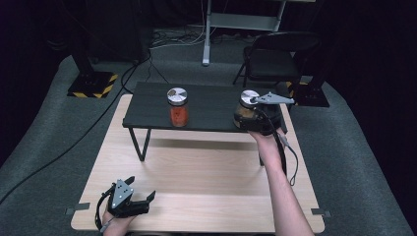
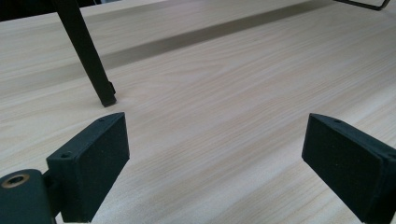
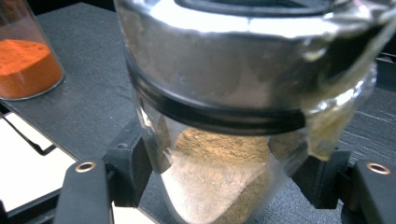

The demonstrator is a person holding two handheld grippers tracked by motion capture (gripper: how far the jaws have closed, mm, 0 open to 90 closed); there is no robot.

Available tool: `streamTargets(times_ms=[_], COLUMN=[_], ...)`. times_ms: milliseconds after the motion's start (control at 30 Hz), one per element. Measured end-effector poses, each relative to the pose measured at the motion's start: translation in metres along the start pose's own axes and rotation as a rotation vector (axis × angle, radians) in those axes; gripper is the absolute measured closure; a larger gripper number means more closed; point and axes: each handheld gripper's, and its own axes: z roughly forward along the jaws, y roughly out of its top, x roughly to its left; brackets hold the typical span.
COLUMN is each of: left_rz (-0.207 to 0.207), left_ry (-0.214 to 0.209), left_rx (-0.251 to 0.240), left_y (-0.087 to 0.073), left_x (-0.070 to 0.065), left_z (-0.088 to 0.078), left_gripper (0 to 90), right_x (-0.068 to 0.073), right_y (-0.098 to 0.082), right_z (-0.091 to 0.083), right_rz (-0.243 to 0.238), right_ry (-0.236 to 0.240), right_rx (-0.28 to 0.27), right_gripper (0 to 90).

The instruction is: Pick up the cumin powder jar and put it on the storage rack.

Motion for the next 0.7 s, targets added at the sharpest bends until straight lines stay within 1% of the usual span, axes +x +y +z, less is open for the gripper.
streamTargets(times_ms=[67, 100, 167, 200, 233, 267, 333, 400, 467, 567, 600, 700], left_rz=[0.001, 0.001, 0.000, 0.001, 0.002, 0.002, 0.003, 0.004, 0.004, 0.007, 0.007, 0.010], left_ry=[0.000, 0.000, 0.000, 0.001, 0.001, 0.002, 0.003, 0.005, 0.005, 0.008, 0.008, 0.008], left_rx=[0.001, 0.000, 0.000, 0.001, 0.000, 0.000, -0.002, -0.001, 0.001, 0.000, 0.000, 0.004], left_y=[0.000, 0.000, 0.000, 0.000, 0.000, 0.000, 0.000, 0.000, 0.000, 0.000, 0.000, 0.001], left_x=[0.000, 0.000, 0.000, 0.000, 0.000, -0.001, -0.001, -0.001, -0.001, -0.002, -0.002, -0.002], left_z=[0.000, 0.000, 0.000, 0.000, 0.000, 0.000, 0.000, 0.000, 0.000, 0.000, 0.000, 0.000], left_gripper=[7.3, 7.3, 7.3, 7.2, 7.2, 7.2, 7.3, 7.3, 7.2, 7.3, 7.3, 7.2], right_x=[0.000, 0.001, 0.002, 0.002, 0.003, 0.003, 0.003, 0.003, 0.004, 0.004, 0.003, 0.004], right_y=[0.000, 0.000, -0.003, -0.005, -0.007, -0.008, -0.011, -0.016, -0.020, -0.030, -0.036, -0.049], right_z=[0.001, 0.002, 0.002, 0.001, 0.000, -0.001, -0.004, -0.009, -0.013, -0.020, -0.022, -0.029], right_rz=[0.003, -0.006, -0.005, -0.003, 0.002, 0.010, 0.020, 0.008, -0.001, 0.001, -0.003, -0.015], right_ry=[0.001, -0.002, -0.005, -0.004, -0.016, -0.021, -0.020, -0.018, -0.023, -0.019, -0.008, -0.005], right_rx=[-0.002, -0.002, -0.014, -0.023, -0.031, -0.033, -0.043, -0.053, -0.050, -0.054, -0.057, -0.068], right_gripper=[29.2, 29.1, 28.4, 25.1, 20.6, 19.0, 16.6, 14.9, 14.0, 13.9, 13.4, 11.5])
